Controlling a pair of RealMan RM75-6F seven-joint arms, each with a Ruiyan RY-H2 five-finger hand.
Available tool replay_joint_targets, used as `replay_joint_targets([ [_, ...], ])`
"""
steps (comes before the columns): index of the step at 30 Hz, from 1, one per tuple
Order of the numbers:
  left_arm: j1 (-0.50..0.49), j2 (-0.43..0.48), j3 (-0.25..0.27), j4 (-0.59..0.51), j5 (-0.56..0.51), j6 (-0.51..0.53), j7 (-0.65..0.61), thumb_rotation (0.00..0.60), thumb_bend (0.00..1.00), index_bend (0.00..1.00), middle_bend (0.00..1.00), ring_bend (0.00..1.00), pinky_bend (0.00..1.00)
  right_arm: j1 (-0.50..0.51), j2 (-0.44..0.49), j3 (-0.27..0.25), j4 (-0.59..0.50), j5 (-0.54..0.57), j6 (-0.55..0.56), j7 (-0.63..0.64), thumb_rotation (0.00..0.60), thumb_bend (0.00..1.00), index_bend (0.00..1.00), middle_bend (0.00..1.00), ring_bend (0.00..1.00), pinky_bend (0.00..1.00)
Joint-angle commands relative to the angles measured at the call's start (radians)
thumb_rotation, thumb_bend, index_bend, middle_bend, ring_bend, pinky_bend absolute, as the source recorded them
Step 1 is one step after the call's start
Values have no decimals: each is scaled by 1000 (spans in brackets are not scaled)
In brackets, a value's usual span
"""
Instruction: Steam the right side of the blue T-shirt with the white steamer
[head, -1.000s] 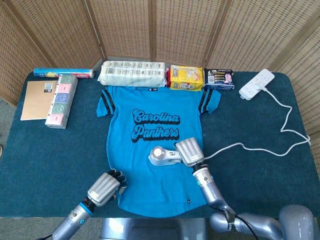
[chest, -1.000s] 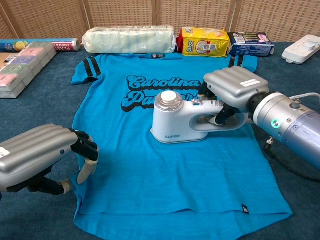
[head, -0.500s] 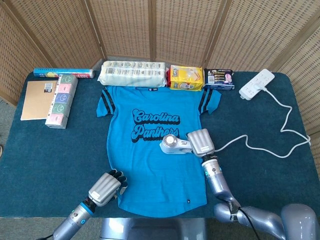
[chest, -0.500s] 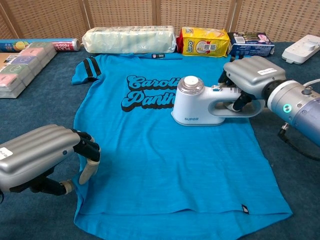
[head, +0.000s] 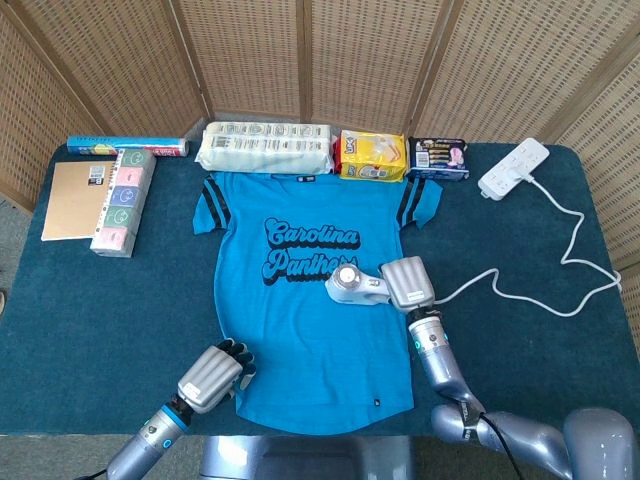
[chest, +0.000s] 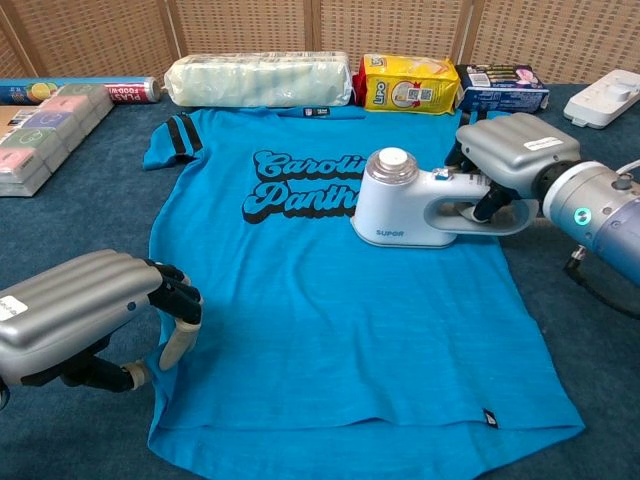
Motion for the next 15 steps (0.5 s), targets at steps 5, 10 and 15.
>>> replay_joint_targets([
  [5, 1, 2, 2, 1, 0, 1, -3, 600, 470, 675, 510, 356, 339, -3, -6, -21, -50, -12, 1, -2, 600, 302, 701, 747, 770, 738],
  [10, 1, 2, 2, 2, 3, 4, -6, 600, 469, 675, 510, 357, 339, -11, -6, -35, -104, -23, 8, 0, 600, 300, 701, 748, 771, 738],
  [15, 0, -1, 4, 5, 6, 2, -7, 599, 469, 675, 510, 357, 339, -20, -4, -61, -154, -47, 17, -1, 600, 300, 701, 748, 771, 738],
])
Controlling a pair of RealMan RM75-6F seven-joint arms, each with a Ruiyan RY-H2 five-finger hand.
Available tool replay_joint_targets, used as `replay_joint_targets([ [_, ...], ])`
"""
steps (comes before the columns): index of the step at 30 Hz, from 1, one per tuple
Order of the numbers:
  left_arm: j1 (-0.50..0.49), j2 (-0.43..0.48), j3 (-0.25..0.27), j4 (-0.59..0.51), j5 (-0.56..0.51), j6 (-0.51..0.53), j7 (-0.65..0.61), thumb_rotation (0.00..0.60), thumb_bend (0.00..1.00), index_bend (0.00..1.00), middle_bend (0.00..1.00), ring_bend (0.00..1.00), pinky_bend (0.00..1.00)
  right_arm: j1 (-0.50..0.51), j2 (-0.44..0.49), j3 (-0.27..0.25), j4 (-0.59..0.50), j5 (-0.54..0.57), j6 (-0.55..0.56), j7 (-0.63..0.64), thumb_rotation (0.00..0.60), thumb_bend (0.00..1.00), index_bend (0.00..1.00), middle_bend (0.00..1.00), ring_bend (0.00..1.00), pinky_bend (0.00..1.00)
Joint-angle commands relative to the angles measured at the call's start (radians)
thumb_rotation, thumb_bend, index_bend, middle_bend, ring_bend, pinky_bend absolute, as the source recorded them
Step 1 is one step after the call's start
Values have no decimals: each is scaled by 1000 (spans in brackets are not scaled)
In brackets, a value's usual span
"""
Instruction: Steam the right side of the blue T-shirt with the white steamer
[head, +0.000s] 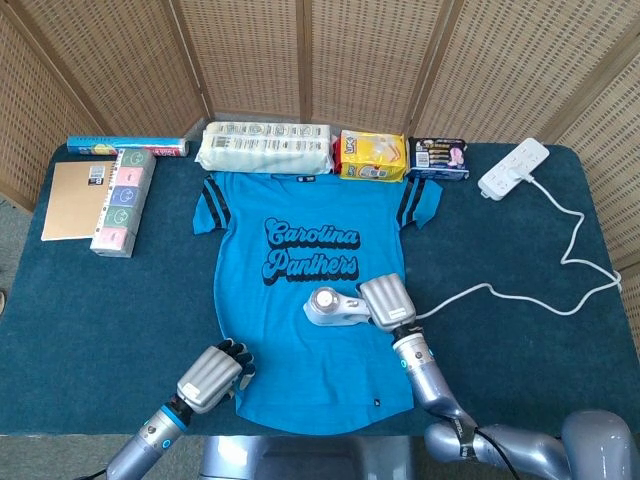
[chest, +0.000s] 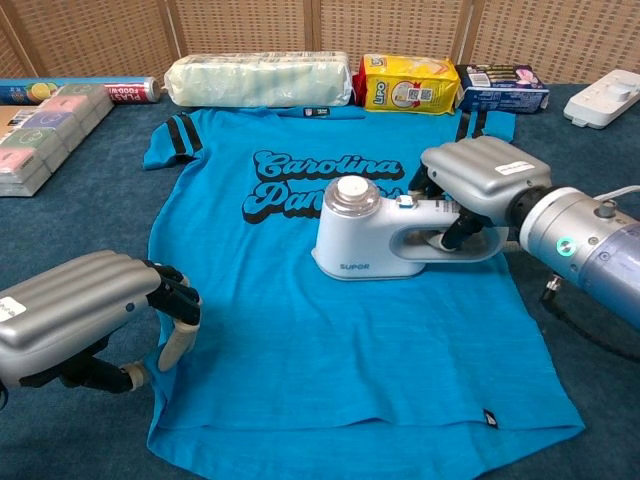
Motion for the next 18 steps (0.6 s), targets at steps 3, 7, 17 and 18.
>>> replay_joint_targets([
  [3, 1, -1, 1, 1, 2, 2, -1, 599, 469, 675, 510, 357, 339, -11, -1, -23, -25, -20, 8, 2, 600, 300, 701, 747, 771, 738],
  [7, 2, 1, 2, 1, 3, 5, -1, 600, 470, 674, 511, 356, 339, -12, -2, -18, -15, -17, 9, 4, 600, 299, 701, 748, 771, 738],
  [17, 1, 0, 0, 3, 2, 3, -4, 599, 470, 675, 510, 357, 339, -12, 9, 9, 59, 1, 16, 2, 600, 299, 700, 748, 770, 738],
  [18, 1, 0, 0, 3, 2, 3, -3, 598, 470, 674, 510, 357, 339, -12, 10, 11, 67, 2, 16, 2, 600, 299, 701, 748, 770, 738],
])
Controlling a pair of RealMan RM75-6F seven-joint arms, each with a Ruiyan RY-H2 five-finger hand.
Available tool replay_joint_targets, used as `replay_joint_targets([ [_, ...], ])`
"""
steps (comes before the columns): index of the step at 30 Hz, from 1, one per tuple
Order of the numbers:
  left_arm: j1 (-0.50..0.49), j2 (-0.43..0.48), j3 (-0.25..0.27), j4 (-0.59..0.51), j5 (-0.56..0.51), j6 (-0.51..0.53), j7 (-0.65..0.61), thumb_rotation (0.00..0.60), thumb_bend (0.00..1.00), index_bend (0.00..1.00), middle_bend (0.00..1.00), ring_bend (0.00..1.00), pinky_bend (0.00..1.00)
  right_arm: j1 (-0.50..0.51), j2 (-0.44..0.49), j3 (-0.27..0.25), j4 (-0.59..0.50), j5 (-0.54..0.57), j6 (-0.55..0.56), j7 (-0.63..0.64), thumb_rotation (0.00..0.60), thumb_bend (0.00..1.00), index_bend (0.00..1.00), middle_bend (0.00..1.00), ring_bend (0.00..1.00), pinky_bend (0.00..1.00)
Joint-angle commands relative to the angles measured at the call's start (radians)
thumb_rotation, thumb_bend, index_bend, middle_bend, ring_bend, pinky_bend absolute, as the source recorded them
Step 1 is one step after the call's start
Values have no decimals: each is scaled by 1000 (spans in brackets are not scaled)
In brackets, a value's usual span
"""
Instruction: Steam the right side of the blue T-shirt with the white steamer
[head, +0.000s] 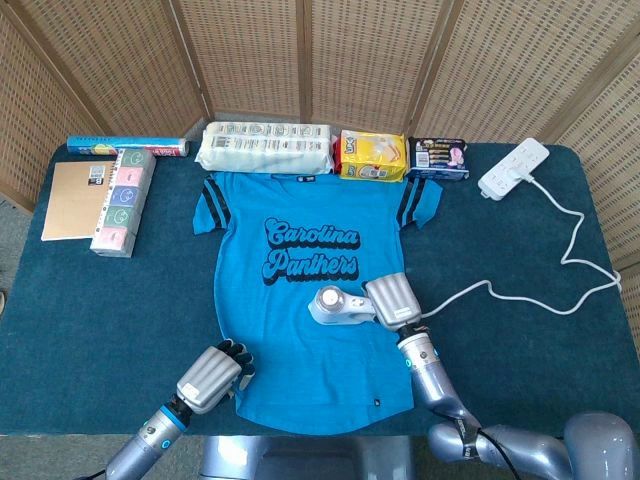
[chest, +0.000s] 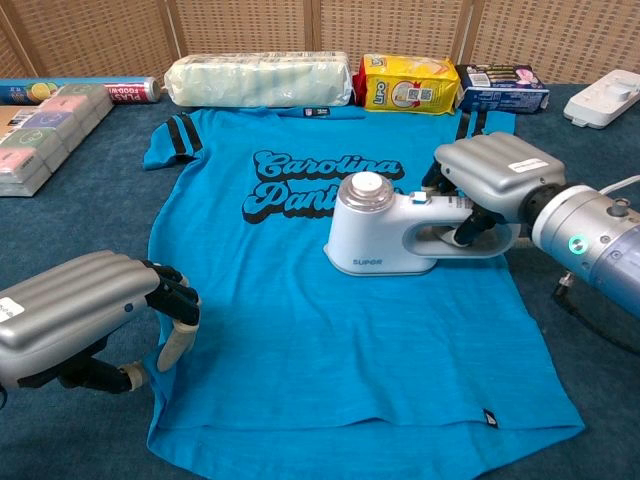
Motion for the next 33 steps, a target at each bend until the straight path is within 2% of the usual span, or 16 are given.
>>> replay_joint_targets([
  [1, -1, -1, -1, 1, 0, -1, 1, 598, 469, 674, 510, 357, 339, -1, 7, 10, 34, 8, 1, 1, 600, 299, 701, 748, 771, 738],
  [17, -3, -4, -3, 1, -7, -8, 6, 596, 468, 675, 510, 356, 338, 0, 28, 32, 131, 24, -11, 25, 600, 297, 701, 748, 771, 734],
  [33, -2, -2, -3, 3, -8, -5, 1, 598, 469, 674, 510, 357, 339, 4, 10, -11, 33, -34, -13, 26, 600, 295, 701, 747, 771, 730],
])
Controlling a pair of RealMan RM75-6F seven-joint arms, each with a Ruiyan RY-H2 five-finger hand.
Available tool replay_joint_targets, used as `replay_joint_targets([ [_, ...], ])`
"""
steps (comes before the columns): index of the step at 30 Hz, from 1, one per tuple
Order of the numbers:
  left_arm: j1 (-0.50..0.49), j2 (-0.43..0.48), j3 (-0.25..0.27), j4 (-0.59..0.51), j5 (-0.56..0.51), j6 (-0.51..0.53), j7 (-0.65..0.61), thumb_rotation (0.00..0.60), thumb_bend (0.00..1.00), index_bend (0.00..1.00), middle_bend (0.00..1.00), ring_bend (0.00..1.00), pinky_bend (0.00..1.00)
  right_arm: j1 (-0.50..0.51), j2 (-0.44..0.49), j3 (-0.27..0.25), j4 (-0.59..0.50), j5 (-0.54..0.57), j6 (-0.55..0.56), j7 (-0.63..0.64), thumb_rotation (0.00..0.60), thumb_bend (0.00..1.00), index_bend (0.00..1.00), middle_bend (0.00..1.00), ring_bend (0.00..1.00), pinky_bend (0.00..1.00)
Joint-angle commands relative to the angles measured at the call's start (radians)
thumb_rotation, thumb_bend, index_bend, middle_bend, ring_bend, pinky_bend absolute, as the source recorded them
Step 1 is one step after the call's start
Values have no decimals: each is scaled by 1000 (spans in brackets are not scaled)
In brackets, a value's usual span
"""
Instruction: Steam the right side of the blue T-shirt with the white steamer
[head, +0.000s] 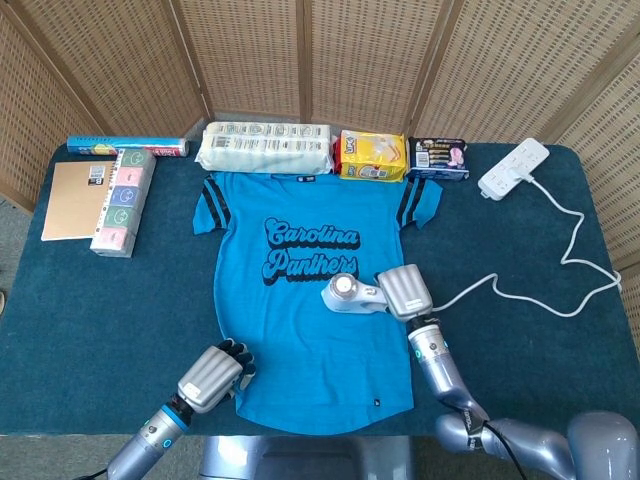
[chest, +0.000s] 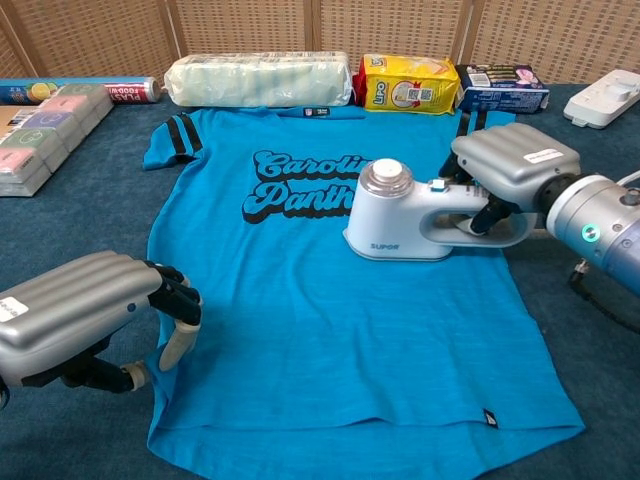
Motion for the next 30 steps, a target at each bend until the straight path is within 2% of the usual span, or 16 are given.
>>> replay_joint_targets([
  [1, -1, -1, 1, 2, 1, -1, -3, 599, 469, 675, 510, 357, 339, -2, 0, -21, -35, -20, 1, -9, 600, 295, 701, 747, 771, 730],
  [23, -1, -5, 7, 14, 16, 5, -17, 598, 469, 675, 511, 356, 339, -59, 32, -127, -231, -71, 18, -53, 600, 292, 701, 747, 773, 730],
  [28, 1, 0, 10, 13, 18, 10, -17, 600, 469, 675, 511, 357, 339, -67, 58, -109, -262, -67, 33, -48, 600, 293, 701, 747, 773, 730],
  [30, 3, 4, 10, 9, 19, 13, -15, 600, 469, 675, 510, 356, 339, -66, 89, -62, -277, -52, 56, -41, 600, 293, 701, 747, 773, 731],
])
